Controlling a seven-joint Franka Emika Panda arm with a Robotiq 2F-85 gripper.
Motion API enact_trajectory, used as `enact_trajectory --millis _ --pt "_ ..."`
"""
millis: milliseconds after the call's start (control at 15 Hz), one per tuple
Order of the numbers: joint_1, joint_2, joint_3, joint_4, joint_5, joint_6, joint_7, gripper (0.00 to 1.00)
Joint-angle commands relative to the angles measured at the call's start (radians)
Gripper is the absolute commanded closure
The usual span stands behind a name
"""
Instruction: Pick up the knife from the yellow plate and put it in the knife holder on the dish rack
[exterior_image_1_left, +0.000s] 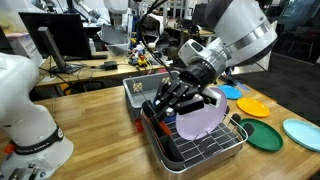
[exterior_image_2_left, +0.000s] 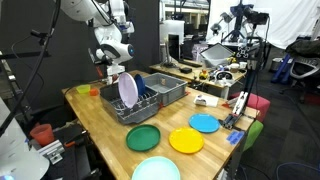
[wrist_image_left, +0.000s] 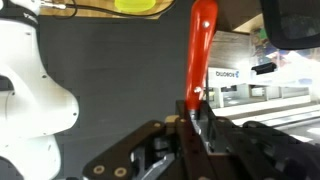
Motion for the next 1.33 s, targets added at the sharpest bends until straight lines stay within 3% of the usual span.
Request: enact_trajectory --millis 0,333,400,533,667,733,800,1267 --pt "0.011 -0.039 -0.001 -0.078 0.198 0.108 -0.135 0.96" --pt "0.071 -0.112 -0.009 -0.201 0.532 0.248 -0.42 0.96" --pt "0.086 -0.164 -0.018 -0.162 0.509 0.289 -0.335 0.96" --pt "0.097 -0.221 -0.02 -0.186 0.519 0.359 -0.326 0.96" --pt "0.094 -0.253 -0.013 -0.227 0.542 0.404 -0.395 0.96" --pt "0.084 -0.224 -0.01 -0.173 0.494 0.362 -0.319 0.96" --pt "0.084 -0.237 -0.009 -0.189 0.494 0.367 -0.319 0.85" --pt "0.085 -0.228 -0.01 -0.179 0.493 0.365 -0.316 0.85"
